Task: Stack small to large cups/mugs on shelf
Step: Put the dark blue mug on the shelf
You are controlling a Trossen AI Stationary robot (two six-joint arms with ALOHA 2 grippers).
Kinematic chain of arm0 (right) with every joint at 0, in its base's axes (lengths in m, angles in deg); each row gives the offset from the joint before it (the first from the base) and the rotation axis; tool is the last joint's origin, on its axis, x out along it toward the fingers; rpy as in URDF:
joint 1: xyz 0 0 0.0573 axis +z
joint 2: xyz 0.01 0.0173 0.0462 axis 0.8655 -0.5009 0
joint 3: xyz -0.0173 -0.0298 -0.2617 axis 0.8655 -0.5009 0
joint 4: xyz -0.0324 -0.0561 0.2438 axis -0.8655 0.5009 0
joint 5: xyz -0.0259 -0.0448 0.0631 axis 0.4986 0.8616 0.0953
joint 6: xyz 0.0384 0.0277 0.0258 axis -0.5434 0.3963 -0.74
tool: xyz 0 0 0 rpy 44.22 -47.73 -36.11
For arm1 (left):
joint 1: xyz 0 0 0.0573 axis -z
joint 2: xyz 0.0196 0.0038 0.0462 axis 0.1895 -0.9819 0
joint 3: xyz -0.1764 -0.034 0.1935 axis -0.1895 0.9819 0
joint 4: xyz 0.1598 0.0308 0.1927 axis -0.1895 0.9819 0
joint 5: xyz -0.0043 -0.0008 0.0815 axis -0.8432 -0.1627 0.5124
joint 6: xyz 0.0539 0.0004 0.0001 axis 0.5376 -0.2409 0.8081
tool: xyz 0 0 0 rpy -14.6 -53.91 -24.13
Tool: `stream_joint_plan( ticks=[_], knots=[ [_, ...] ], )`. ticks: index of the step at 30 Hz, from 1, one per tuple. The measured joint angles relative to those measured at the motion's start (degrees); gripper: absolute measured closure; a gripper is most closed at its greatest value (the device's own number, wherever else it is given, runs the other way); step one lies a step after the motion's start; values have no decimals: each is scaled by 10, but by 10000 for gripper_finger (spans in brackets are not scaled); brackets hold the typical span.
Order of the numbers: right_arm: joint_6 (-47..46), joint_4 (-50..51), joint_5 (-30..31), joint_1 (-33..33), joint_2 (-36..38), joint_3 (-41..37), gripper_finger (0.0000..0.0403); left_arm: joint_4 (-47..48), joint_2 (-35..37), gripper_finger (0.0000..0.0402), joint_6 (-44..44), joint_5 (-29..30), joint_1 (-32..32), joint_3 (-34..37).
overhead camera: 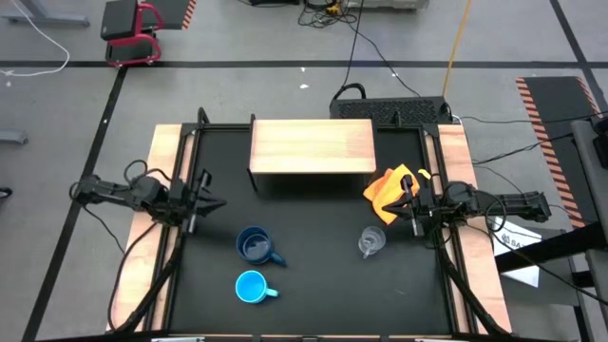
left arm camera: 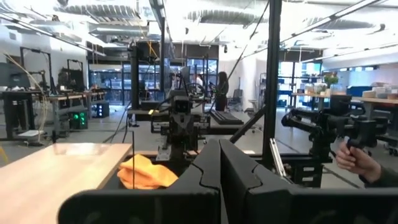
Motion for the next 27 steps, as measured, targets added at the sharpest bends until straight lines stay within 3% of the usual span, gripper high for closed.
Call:
stream_joint_plan(
  ticks=[16,27],
  knots=[
    [0,0,0,0,0,0,403,104,-247,401,43,38,-4,-195],
    [0,0,0,0,-2,0,403,227,-350,402,-4,38,-72,-281]
  ],
)
